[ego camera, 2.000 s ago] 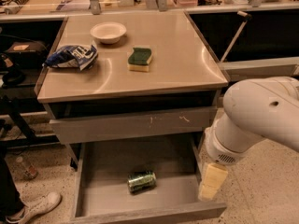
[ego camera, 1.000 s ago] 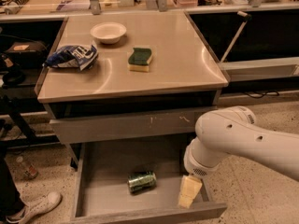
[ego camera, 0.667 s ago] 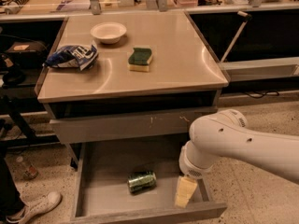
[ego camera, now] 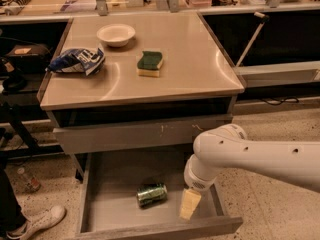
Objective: Pick green can from middle drawer and place on counter
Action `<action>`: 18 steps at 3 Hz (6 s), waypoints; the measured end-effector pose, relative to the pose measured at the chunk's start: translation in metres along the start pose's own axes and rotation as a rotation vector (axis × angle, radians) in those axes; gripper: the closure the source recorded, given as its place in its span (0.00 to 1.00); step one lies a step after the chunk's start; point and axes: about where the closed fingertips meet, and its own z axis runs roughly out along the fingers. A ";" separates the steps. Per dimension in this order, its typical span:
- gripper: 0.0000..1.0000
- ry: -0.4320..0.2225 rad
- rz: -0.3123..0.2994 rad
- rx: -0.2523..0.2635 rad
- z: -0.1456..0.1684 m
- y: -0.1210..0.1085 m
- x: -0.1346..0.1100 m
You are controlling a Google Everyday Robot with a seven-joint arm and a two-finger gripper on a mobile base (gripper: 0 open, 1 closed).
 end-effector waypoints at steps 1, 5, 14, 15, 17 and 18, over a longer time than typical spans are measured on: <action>0.00 -0.058 -0.041 0.000 0.017 -0.004 -0.018; 0.00 -0.192 -0.191 -0.036 0.093 -0.024 -0.089; 0.19 -0.218 -0.203 -0.129 0.202 -0.043 -0.095; 0.42 -0.218 -0.203 -0.129 0.202 -0.043 -0.095; 0.90 -0.218 -0.203 -0.129 0.202 -0.043 -0.095; 1.00 -0.215 -0.169 -0.081 0.181 -0.039 -0.091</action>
Offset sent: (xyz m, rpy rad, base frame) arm 0.0546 0.1044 -0.0431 0.2247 -0.1131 0.2030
